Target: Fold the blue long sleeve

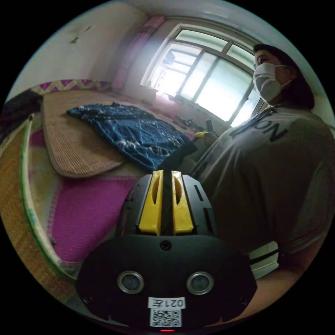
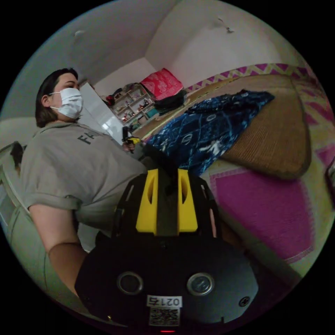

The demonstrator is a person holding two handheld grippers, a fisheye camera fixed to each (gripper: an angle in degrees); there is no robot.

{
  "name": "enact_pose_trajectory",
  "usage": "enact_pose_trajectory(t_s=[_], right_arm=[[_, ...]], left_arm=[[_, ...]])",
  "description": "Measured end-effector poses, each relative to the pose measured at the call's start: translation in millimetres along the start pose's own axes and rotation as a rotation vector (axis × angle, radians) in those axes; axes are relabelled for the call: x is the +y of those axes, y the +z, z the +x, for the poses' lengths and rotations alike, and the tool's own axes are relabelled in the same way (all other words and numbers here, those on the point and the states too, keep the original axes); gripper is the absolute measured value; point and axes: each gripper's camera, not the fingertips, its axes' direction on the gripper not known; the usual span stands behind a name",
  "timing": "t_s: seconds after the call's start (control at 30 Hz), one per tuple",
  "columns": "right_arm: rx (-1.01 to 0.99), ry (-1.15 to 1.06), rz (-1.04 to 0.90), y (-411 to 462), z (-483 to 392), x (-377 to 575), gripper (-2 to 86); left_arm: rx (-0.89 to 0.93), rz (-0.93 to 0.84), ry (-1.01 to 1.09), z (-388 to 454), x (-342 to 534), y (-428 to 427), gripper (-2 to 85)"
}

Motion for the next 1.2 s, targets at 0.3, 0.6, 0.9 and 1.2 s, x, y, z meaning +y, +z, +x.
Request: enact_pose_trajectory(t_s=[0.3, 0.6, 0.9, 1.2], right_arm=[[0.474, -0.294, -0.169, 150.9, 13.5, -254.9, 11.7], [0.68, -0.09, -0.216, 182.8, 102.6, -344.8, 12.4], [0.531, 0.092, -0.18, 167.3, 144.5, -338.8, 13.7], [0.484, -0.355, -0.251, 324.5, 36.8, -415.2, 12.2]], left_arm=[[-0.179, 0.066, 0.119, -53.8, -142.1, 75.0, 10.3], [-0.24, -0.045, 0.075, -111.6, -216.4, 168.5, 10.4], [-0.209, -0.04, 0.019, -130.9, -213.9, 205.3, 9.2], [-0.343, 0.04, -0.238, -169.3, -191.4, 198.7, 8.8]])
